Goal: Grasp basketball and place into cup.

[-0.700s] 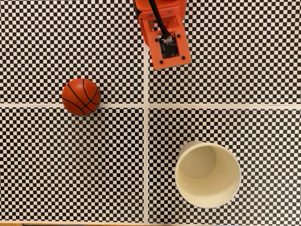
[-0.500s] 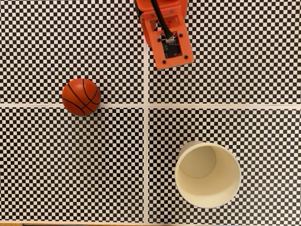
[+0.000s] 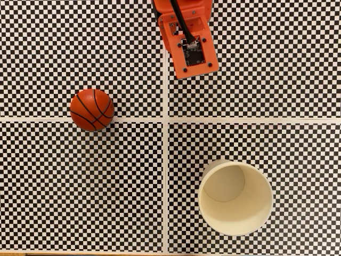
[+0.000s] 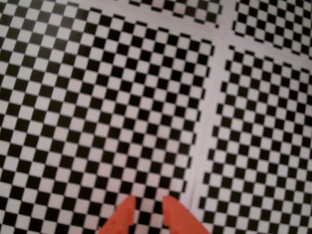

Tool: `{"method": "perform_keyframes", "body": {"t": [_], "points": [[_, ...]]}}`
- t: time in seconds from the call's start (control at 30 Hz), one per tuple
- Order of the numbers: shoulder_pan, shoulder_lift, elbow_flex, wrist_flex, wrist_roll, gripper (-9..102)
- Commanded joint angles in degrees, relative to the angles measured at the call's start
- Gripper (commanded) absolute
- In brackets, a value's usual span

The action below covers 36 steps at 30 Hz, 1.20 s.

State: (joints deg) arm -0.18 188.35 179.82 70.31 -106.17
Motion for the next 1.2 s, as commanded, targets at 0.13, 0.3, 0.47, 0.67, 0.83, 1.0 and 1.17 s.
{"method": "perform_keyframes", "body": {"t": [0.13,0.3,0.47,0.67,0.83,1.0,1.17], "points": [[-0.26,0.18,2.02,0.26,-0.35,0],[-0.26,0.18,2.02,0.26,-0.35,0],[-0.26,0.18,2.02,0.26,-0.35,0],[-0.26,0.18,2.02,0.26,-0.35,0],[-0.26,0.18,2.02,0.26,-0.35,0],[-2.37,0.18,2.02,0.26,-0.35,0],[-2.02,0.18,2.02,0.26,-0.26,0]]}}
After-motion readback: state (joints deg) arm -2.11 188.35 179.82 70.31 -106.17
